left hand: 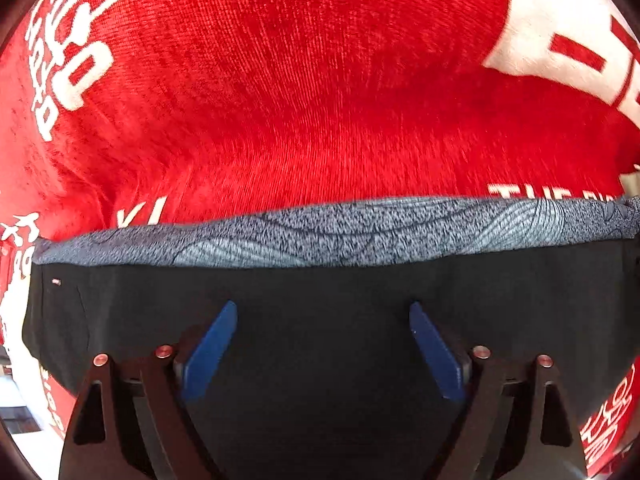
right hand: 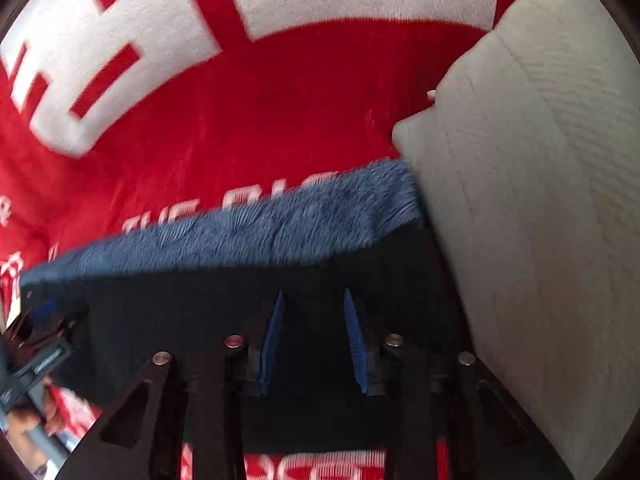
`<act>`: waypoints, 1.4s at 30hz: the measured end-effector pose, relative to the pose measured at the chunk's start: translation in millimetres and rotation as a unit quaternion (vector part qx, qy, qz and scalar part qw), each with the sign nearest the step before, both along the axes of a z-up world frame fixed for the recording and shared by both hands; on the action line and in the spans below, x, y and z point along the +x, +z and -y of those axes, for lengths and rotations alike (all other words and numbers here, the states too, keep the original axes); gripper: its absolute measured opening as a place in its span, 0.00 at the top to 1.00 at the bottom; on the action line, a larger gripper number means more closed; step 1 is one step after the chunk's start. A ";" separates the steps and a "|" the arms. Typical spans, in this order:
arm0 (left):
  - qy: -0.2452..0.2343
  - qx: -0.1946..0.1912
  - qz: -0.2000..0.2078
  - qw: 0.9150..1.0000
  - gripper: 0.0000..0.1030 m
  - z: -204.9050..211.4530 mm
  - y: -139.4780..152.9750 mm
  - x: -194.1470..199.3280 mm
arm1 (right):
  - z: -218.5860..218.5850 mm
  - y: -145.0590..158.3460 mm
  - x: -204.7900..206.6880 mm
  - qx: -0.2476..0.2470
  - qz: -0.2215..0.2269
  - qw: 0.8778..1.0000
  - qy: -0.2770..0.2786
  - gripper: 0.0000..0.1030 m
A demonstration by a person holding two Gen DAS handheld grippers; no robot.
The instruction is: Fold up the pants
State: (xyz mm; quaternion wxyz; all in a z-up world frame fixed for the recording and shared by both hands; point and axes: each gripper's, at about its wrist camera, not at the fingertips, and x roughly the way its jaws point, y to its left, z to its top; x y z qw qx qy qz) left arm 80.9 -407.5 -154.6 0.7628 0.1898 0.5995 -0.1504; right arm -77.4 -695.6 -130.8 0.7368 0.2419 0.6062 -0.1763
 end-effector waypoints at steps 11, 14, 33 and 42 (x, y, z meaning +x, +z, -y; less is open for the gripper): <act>0.035 -0.006 0.013 0.999 0.00 -36.2 35.5 12.2 | 15.8 27.5 2.6 0.001 0.013 0.999 -0.036 0.55; 0.033 0.015 0.017 0.999 0.00 -59.1 29.0 4.9 | -12.6 38.4 -18.5 0.004 0.019 1.000 -0.005 0.42; 0.133 -0.003 -0.003 0.991 0.00 -227.3 54.2 26.5 | -137.4 50.9 -77.9 0.158 0.032 0.987 0.028 0.31; 0.151 0.040 0.047 0.987 0.00 -367.8 39.6 64.9 | -271.0 28.8 -55.8 0.264 0.055 0.963 0.007 0.31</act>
